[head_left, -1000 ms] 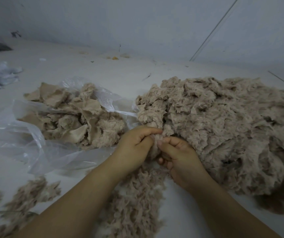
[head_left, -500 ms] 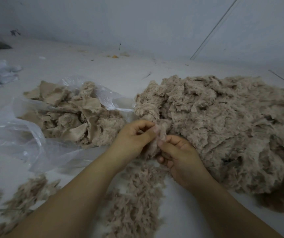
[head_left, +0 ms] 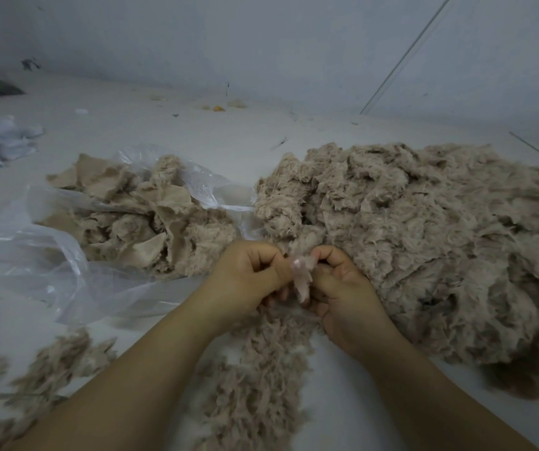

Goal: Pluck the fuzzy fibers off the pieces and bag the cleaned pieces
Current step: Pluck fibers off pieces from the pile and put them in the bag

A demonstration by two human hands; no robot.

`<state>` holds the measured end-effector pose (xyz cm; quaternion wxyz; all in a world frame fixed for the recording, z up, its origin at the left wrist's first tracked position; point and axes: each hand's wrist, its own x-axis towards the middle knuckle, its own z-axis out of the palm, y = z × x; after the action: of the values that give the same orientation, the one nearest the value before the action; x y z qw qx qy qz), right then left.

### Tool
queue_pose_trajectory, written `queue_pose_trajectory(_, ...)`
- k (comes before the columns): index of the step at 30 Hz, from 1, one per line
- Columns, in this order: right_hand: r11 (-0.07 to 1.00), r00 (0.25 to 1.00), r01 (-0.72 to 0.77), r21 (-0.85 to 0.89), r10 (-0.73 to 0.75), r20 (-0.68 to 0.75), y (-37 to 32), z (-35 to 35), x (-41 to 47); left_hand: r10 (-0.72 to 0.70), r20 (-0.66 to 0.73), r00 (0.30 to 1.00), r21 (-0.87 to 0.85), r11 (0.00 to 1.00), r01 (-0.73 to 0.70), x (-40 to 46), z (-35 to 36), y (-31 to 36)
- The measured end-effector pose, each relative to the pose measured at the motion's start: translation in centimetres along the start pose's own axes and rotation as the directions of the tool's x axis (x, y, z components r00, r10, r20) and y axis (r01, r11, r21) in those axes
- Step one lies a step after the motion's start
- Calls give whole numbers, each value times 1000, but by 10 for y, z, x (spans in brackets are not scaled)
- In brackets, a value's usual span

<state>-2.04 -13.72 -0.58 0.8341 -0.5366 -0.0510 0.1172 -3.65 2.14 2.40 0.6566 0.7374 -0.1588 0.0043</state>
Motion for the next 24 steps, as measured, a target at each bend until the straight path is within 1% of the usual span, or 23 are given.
queue_pose_trajectory(2, 1000, 1000, 1, 3, -1, -2, 0, 1, 0, -79, -63, 995, -5, 997, 79, 3, 1, -3)
queue_pose_trajectory(4, 1000, 1000, -13, -6, 13, -7, -2, 2, 0, -132, -143, 981, 32, 990, 138, 8, 3, -10)
queue_pose_trajectory(5, 1000, 1000, -18, -7, 18, -4, -2, 1, 0, -161, -160, 974, 29, 985, 167, 10, 4, -13)
queue_pose_trajectory(8, 1000, 1000, -18, 7, 18, 4, -2, 2, 0, -234, -124, 964, -2, 972, 236, 12, 6, -19)
queue_pose_trajectory(10, 1000, 1000, -5, 15, 5, 6, -1, 2, 0, -212, -100, 972, -37, 977, 209, 11, 9, -20)
queue_pose_trajectory(11, 1000, 1000, -7, 21, 7, 1, -1, 2, -1, -183, -116, 976, -66, 982, 177, 11, 10, -20)
queue_pose_trajectory(14, 997, 999, -40, 58, 41, -14, -1, 0, 2, -102, -241, 965, -105, 991, 79, 13, 7, -18)
queue_pose_trajectory(17, 995, 998, -55, 82, 58, -34, 0, -1, 4, -59, -259, 964, -111, 993, 31, 12, 3, -16)
queue_pose_trajectory(20, 999, 999, -35, -36, 35, 7, 3, -4, 3, -12, -233, 972, -109, 994, -14, 8, 5, -14)
queue_pose_trajectory(22, 993, 998, -29, -113, 36, 57, 3, -4, 1, 25, -257, 966, -103, 993, -53, 7, 7, -11)
queue_pose_trajectory(24, 990, 999, -37, -134, 41, 22, 3, -5, 1, 8, -282, 959, -103, 994, -39, 7, 7, -11)
